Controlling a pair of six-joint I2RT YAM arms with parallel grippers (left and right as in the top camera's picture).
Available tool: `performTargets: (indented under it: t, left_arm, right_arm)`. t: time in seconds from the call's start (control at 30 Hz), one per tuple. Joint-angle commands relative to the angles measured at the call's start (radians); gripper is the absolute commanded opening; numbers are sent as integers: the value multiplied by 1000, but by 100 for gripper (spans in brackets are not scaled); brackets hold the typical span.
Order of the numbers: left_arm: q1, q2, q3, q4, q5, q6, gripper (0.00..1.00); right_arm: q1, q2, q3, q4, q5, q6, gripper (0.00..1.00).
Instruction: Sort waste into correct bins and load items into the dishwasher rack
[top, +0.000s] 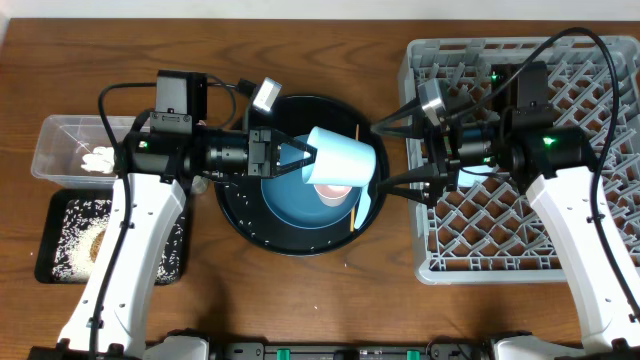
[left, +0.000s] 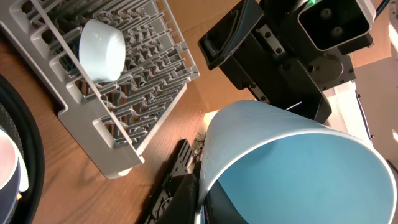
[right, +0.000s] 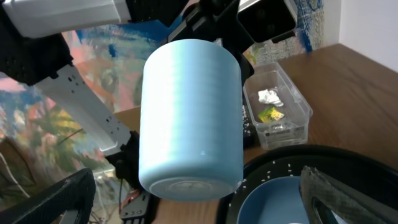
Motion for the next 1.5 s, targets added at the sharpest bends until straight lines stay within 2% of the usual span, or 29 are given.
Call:
performTargets:
  t: [0.0,0.17,0.3,0.43,0.63,0.87,0.93,0.97,1.0,1.1,1.17,1.3,1.47]
  left_arm:
    - [5,8,0,5,23,21,6]
    - [5,8,0,39,23,16,6]
    - [5,8,0,62,25,16,6]
    - [5,8,0,117,83,8,6]
    - [5,8,0,199,69,-69,6]
    - [5,8,0,209,63,-75,6]
    - [5,8,0,209,63,-75,6]
    - [5,8,0,209,63,-75,6]
    - [5,8,0,209,63,-75,6]
    - [5,8,0,209,63,-75,6]
    - [5,8,0,209,63,-75,6]
    - [5,8,0,209,63,-79,6]
    - [5,8,0,210,19,-94,6]
  right_arm:
    - [-2,-2,0,1,-3,53,98]
    - [-3,17,-6,2,-19,50,97]
    - [3,17,-6,2,-84,-6,99]
    - [3,17,-18,-5,-125,-34,99]
    - [-3,18,-53,0,-139,-33,99]
    - [-40,18,-55,32,-124,49,99]
    - [-56,18,-55,72,-91,153,99]
    - [-66,18,-55,115,-50,261,99]
    - [-74,18,-55,161,16,391,99]
    - [-98,10,-55,243,389,926,99]
    - [-118,2,-55,240,486,1129,99]
    - [-121,-3,-55,289,475,1209,99]
    - [-103,-2,-68,290,387,1215,99]
